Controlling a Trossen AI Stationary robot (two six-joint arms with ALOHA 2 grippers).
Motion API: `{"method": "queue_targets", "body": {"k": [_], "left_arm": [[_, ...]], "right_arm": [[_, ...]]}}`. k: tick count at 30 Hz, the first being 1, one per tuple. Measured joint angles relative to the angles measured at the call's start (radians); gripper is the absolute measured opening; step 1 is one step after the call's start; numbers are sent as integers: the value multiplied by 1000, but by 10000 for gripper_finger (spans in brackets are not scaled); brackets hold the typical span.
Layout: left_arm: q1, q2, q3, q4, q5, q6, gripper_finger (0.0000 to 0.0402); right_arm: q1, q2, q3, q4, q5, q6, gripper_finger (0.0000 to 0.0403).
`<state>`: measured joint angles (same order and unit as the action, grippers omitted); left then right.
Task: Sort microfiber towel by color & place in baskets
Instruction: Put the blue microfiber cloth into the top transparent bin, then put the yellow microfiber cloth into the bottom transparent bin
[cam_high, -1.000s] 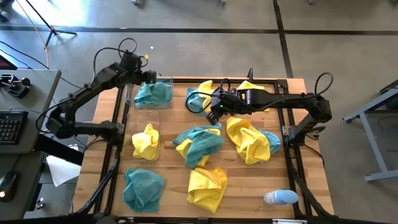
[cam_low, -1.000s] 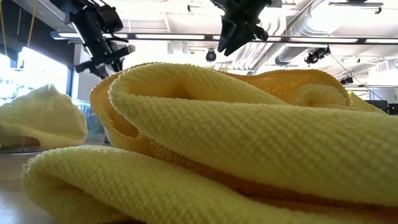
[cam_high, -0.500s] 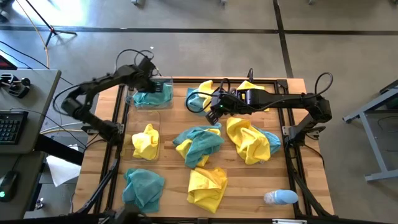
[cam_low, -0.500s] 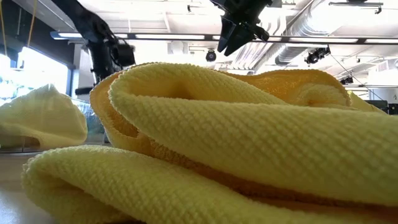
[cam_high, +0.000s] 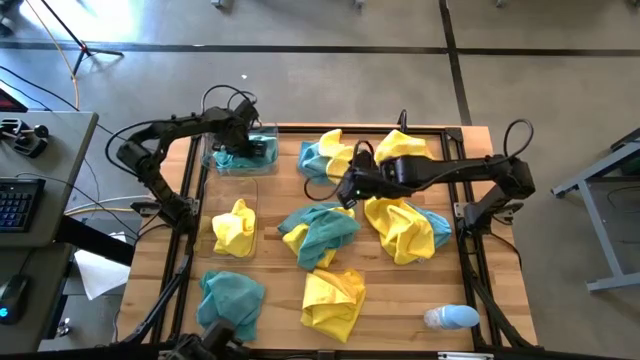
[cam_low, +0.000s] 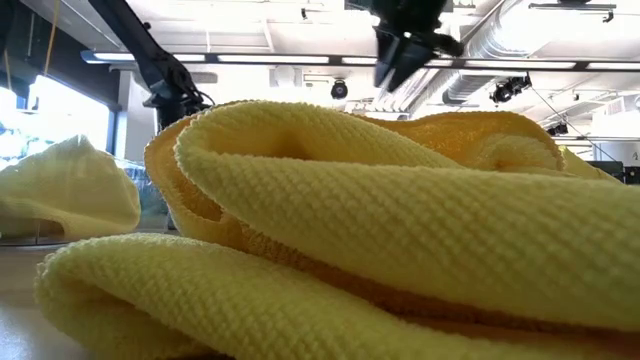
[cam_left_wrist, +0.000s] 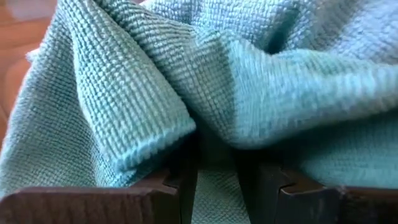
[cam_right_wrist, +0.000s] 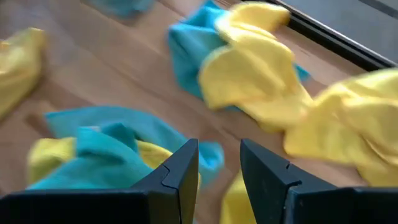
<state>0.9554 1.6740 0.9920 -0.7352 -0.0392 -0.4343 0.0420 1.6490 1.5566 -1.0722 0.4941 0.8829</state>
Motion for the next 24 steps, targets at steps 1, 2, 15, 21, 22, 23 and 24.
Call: {"method": "queue_targets", "body": {"k": [1, 2, 15, 21, 22, 23, 24], "left_arm": [[0, -10, 0, -1, -1, 1, 95], [0, -21, 0, -1, -2, 1, 95], [0, -311, 0, -28, -2, 10, 95], [-46, -480, 0, -60, 10, -7, 95], [-64, -505, 0, -67, 13, -14, 95], [-84, -530, 0, -67, 24, -18, 95], [-108, -553, 0, -65, 37, -26, 95]], "right_arm": [[11, 3, 0, -29, 11, 41, 115], [21, 11, 0, -57, 16, 76, 115], [67, 68, -179, -24, -107, 133, 70], [72, -104, -418, 181, -124, 120, 33], [72, -145, -461, 225, -124, 106, 27], [71, -187, -503, 269, -124, 92, 21], [67, -233, -546, 311, -124, 77, 15]]}}
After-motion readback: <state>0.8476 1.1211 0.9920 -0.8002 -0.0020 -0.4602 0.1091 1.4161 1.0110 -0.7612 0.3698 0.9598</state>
